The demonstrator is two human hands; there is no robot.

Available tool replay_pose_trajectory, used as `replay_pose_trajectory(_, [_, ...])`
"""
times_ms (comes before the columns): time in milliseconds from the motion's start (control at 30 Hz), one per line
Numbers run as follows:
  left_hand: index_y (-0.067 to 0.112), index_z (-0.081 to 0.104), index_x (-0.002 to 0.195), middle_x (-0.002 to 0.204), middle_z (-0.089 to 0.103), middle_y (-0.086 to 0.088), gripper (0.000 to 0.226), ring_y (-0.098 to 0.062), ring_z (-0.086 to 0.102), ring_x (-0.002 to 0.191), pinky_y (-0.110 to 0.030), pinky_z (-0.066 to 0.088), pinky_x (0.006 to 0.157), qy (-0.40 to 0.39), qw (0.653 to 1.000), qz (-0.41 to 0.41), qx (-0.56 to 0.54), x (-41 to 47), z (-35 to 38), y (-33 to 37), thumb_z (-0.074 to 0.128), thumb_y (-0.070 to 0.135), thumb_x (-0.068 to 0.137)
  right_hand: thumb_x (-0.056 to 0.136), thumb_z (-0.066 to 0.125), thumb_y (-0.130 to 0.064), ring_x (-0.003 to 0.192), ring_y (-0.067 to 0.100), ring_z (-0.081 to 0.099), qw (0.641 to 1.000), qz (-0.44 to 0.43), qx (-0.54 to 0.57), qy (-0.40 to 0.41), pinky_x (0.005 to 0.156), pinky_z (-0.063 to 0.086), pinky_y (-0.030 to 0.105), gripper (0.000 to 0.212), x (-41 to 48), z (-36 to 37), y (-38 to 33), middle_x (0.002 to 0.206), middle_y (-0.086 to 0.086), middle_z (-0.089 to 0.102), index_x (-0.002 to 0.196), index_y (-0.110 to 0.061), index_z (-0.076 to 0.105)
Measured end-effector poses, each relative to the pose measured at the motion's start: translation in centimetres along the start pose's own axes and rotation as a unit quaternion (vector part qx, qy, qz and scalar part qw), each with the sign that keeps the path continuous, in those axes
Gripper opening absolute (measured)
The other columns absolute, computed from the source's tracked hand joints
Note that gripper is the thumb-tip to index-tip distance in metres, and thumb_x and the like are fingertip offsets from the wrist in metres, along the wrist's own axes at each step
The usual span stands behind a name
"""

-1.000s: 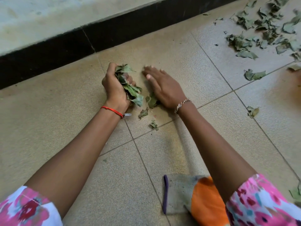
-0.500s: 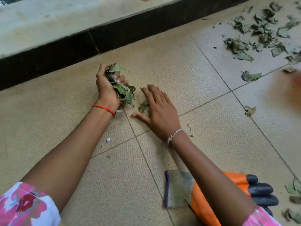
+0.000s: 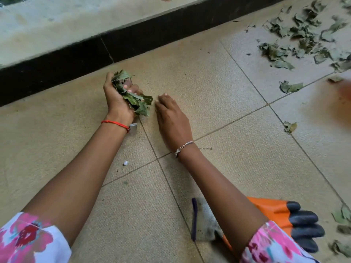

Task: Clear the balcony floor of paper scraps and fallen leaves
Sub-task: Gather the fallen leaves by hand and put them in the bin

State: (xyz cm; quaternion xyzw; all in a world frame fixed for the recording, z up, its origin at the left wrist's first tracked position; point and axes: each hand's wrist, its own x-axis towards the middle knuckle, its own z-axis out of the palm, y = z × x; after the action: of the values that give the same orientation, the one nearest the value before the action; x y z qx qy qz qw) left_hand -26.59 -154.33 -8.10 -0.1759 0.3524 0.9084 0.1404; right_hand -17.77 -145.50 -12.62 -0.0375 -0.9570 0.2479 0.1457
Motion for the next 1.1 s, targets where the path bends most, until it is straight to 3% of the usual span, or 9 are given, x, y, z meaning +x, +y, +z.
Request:
replay_pose_trajectory(100, [0.021, 0.041, 0.038, 0.036, 0.033, 0.009, 0.061, -0.005, 0.03, 0.032, -0.017, 0.026, 0.041, -0.001, 1.0, 0.002, -0.004, -0.3, 0.0, -0.1, 0.032, 0.037, 0.096, 0.089, 0.059, -0.008, 0.116, 0.027, 0.058, 0.999, -0.032, 0.039, 0.003, 0.095, 0.048, 0.034, 0.02, -0.9, -0.9, 1.2, 0.116, 0.013, 0.065, 0.105, 0.002, 0.068])
replay_pose_trajectory(300, [0.022, 0.043, 0.034, 0.035, 0.033, 0.009, 0.066, -0.005, 0.03, 0.031, -0.016, 0.027, 0.039, -0.001, 1.0, -0.009, -0.008, -0.6, 0.1, -0.2, 0.031, 0.038, 0.097, 0.099, 0.033, -0.033, 0.143, 0.018, 0.018, 0.981, -0.121, -0.02, -0.151, 0.116, 0.006, 0.028, 0.05, -3.8, -4.2, 3.2, 0.152, 0.005, 0.028, 0.144, -0.011, 0.032])
replay_pose_trajectory(700, [0.021, 0.042, 0.035, 0.035, 0.032, 0.008, 0.065, -0.006, 0.029, 0.031, -0.015, 0.028, 0.038, -0.002, 0.999, -0.035, -0.013, -1.1, 0.7, -1.5, 0.032, 0.038, 0.096, 0.08, 0.06, 0.004, 0.093, 0.018, 0.065, 0.991, -0.002, 0.132, 0.016, 0.083, 0.043, 0.012, 0.015, -4.7, -6.2, 5.6, 0.099, 0.007, 0.068, 0.084, -0.002, 0.073])
replay_pose_trajectory(767, [0.021, 0.042, 0.034, 0.034, 0.032, 0.008, 0.066, -0.006, 0.03, 0.03, -0.014, 0.028, 0.037, -0.008, 0.999, -0.048, -0.01, -1.5, 1.1, -1.9, 0.031, 0.037, 0.097, 0.078, 0.06, 0.011, 0.084, 0.011, 0.065, 0.938, 0.189, 0.262, 0.123, 0.078, 0.048, 0.011, 0.02, -3.5, -7.0, 5.8, 0.09, 0.005, 0.069, 0.081, -0.003, 0.073])
replay_pose_trajectory(833, [0.02, 0.042, 0.033, 0.033, 0.032, 0.008, 0.068, -0.006, 0.03, 0.029, -0.013, 0.029, 0.037, -0.017, 0.998, -0.064, -0.017, -1.8, 1.5, -2.4, 0.03, 0.038, 0.098, 0.083, 0.053, 0.015, 0.079, 0.011, 0.065, 0.753, 0.384, 0.512, 0.154, 0.076, 0.054, 0.016, 0.022, -1.8, -8.4, 6.1, 0.087, 0.008, 0.067, 0.088, 0.001, 0.069])
replay_pose_trajectory(900, [0.019, 0.043, 0.033, 0.033, 0.033, 0.008, 0.069, -0.006, 0.031, 0.028, -0.012, 0.03, 0.037, -0.024, 0.996, -0.085, -0.023, -2.2, 1.9, -3.1, 0.029, 0.039, 0.097, 0.088, 0.045, 0.014, 0.073, 0.012, 0.066, 0.549, 0.455, 0.69, 0.125, 0.072, 0.056, 0.018, 0.023, -0.6, -9.7, 6.2, 0.088, 0.012, 0.065, 0.09, 0.0, 0.064])
replay_pose_trajectory(933, [0.019, 0.043, 0.034, 0.033, 0.033, 0.007, 0.069, -0.006, 0.032, 0.028, -0.011, 0.03, 0.037, -0.032, 0.995, -0.094, -0.03, -2.2, 1.9, -3.5, 0.029, 0.039, 0.097, 0.089, 0.043, 0.014, 0.071, 0.012, 0.067, 0.497, 0.455, 0.73, 0.113, 0.07, 0.055, 0.018, 0.024, -0.2, -10.2, 5.8, 0.087, 0.014, 0.064, 0.089, 0.0, 0.062])
replay_pose_trajectory(1033, [0.018, 0.043, 0.034, 0.033, 0.035, 0.008, 0.069, -0.006, 0.033, 0.028, -0.01, 0.031, 0.038, -0.039, 0.991, -0.12, -0.04, -2.7, 2.4, -4.8, 0.028, 0.04, 0.097, 0.087, 0.044, 0.014, 0.077, 0.015, 0.067, 0.507, 0.394, 0.762, 0.087, 0.072, 0.056, 0.018, 0.023, 0.4, -11.4, 3.2, 0.088, 0.015, 0.066, 0.088, 0.0, 0.063])
replay_pose_trajectory(1100, [0.017, 0.045, 0.036, 0.034, 0.036, 0.007, 0.069, -0.006, 0.035, 0.03, -0.01, 0.032, 0.039, -0.031, 0.989, -0.142, -0.006, -3.0, 2.9, -5.4, 0.026, 0.04, 0.097, 0.084, 0.051, 0.014, 0.083, 0.013, 0.066, 0.62, 0.335, 0.704, 0.081, 0.074, 0.055, 0.017, 0.022, 0.9, -11.5, 1.0, 0.089, 0.01, 0.068, 0.086, -0.002, 0.066])
